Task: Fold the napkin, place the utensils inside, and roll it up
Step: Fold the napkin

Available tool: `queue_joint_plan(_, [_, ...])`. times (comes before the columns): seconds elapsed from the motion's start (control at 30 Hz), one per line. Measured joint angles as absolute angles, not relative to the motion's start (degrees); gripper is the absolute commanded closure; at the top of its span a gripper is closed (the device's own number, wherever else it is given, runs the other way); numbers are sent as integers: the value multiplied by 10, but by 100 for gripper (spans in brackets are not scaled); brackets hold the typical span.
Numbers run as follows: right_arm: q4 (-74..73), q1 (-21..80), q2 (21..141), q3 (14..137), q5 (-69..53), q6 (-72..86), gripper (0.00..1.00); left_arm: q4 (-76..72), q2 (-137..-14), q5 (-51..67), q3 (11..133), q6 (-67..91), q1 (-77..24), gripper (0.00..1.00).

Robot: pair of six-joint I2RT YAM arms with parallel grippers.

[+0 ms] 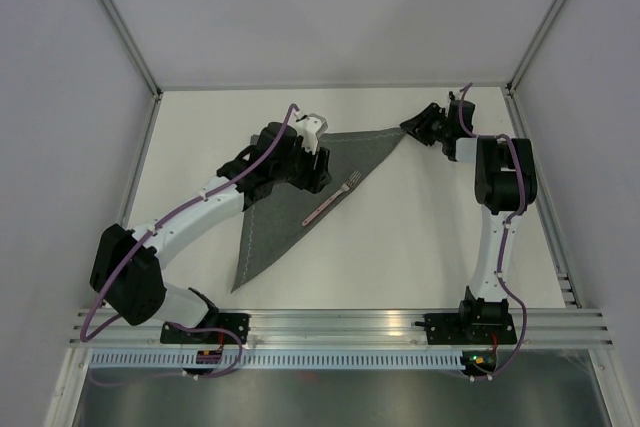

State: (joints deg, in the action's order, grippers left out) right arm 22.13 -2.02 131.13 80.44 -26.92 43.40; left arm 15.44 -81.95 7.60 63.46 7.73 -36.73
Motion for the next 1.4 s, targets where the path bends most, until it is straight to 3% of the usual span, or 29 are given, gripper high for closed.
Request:
queue_joint_plan(0.27, [223,-20,1312,798,-269,440,77,148,-820,76,634,77,-367,35])
queue_joint_plan(0.43, [227,-16,1312,794,-267,439,83,143,-821,76,631,77,-367,35])
queue_joint_plan(1.0, [202,43,1169,783,-242,377,90,132,-828,58,621,93,-366,35])
queue_joint_plan(1.4, [88,125,1069,759,-219,248,91,173,-814,7,657,141,-356,33])
